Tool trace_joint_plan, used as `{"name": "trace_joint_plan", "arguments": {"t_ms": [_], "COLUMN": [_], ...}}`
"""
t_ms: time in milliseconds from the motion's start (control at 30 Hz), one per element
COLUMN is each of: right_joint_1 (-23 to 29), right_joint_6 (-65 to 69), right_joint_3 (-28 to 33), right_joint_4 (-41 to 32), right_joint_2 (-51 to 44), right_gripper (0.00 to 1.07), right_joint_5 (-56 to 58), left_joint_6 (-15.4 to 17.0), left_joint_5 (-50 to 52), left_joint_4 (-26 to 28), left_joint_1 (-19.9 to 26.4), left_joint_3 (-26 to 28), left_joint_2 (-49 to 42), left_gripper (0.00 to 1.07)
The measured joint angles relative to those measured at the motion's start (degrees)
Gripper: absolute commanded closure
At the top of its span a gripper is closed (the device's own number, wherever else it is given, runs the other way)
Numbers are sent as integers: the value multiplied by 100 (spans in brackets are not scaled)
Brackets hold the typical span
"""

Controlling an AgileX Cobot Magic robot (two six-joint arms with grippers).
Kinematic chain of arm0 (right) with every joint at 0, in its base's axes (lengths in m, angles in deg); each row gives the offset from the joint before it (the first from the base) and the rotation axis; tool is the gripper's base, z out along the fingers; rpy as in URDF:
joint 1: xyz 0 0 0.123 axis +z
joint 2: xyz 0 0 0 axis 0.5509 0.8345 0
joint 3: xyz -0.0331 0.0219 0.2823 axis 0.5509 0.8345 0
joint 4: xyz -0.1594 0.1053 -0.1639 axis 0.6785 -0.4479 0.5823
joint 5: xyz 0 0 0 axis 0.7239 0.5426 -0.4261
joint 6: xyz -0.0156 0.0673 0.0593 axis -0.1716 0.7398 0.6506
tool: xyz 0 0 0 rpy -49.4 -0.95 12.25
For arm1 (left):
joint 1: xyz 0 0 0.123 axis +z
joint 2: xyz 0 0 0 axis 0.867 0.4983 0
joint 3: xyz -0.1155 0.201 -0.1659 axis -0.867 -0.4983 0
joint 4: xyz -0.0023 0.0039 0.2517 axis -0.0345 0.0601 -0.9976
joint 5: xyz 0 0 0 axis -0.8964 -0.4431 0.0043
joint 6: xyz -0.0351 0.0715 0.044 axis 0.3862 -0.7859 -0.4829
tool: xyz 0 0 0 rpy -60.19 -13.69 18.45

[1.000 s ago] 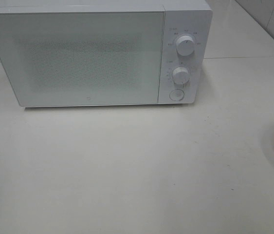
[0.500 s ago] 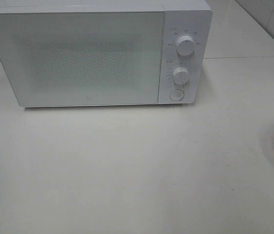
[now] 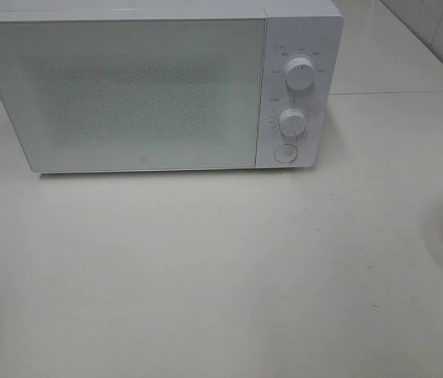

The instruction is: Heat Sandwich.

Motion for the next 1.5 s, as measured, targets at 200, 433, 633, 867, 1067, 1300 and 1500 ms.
{"name": "trace_joint_plan", "arguments": {"t_ms": [200,433,633,867,1067,1300,1500], "right_joint_1": [0,0,0,0,0,0,0], "right_joint_6": [0,0,0,0,0,0,0], "right_joint_3": [0,0,0,0,0,0,0], "right_joint_4": [0,0,0,0,0,0,0], "right_joint_2": [0,0,0,0,0,0,0], "right_gripper": [33,33,33,33,33,33,33], "right_joint_5": [0,0,0,0,0,0,0], "left_joint_6": [0,0,0,0,6,6,6], "left_joint_5": [0,0,0,0,0,0,0], "left_joint_4": [0,0,0,0,0,0,0], "left_joint_1": [0,0,0,0,0,0,0], "left_joint_3": [0,0,0,0,0,0,0], "left_joint_2": [0,0,0,0,0,0,0], "left_gripper": [29,29,29,29,29,29,29]}}
